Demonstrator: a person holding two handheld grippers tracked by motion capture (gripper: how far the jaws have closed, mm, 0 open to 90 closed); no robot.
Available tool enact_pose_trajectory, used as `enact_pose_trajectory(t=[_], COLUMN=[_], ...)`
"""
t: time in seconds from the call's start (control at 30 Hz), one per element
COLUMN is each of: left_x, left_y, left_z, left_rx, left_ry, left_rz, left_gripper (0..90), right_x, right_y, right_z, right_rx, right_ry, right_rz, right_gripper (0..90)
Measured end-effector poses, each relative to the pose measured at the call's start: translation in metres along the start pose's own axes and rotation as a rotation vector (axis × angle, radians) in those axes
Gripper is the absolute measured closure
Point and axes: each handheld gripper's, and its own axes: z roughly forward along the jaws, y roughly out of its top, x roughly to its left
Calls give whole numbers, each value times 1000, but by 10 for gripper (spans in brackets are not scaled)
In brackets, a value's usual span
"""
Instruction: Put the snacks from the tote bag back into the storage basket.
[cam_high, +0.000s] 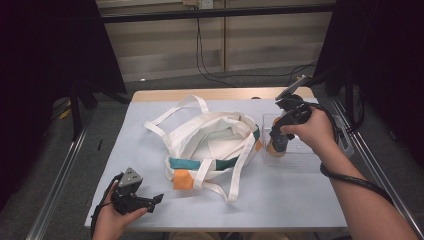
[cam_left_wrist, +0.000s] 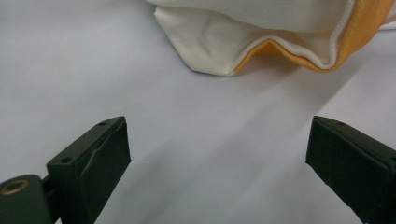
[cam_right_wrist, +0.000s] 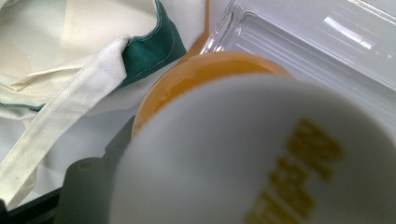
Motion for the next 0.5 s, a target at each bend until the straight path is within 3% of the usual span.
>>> enact_pose_trajectory(t=[0.5], left_x=[0], left_y=[0], left_z=[0], left_rx=[1], left_ry=[1], left_rz=[1], left_gripper=[61], right_x=[2], right_y=[0], right_z=[7], right_rx=[6], right_ry=[4], right_rz=[0], right_gripper=[303])
